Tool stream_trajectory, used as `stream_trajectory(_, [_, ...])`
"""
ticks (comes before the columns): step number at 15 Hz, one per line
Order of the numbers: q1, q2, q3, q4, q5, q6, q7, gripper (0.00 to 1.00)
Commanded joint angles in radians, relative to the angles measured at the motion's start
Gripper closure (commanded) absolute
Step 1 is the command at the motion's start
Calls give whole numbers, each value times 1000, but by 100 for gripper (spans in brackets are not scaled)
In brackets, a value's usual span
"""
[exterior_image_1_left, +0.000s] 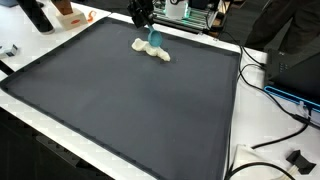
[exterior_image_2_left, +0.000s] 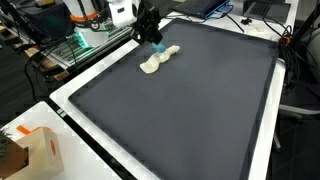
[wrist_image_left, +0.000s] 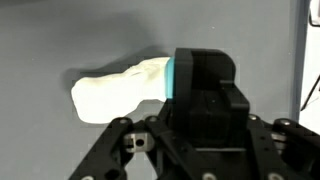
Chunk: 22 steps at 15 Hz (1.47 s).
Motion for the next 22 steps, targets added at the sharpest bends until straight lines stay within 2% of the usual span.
stream_trajectory(1, [28, -130, 39, -67, -118, 52, 148, 75])
stream_trajectory(5, [43, -221, 91, -73, -303, 58, 393, 75])
stream_trajectory(9, [41, -292, 148, -47, -469, -5, 619, 75])
stream_trajectory(12, [43, -322, 186, -20, -547, -58, 733, 75])
stream_trajectory(16, [46, -342, 225, 26, -613, -142, 828, 75])
stream_trajectory(22, [51, -339, 257, 100, -675, -241, 891, 75])
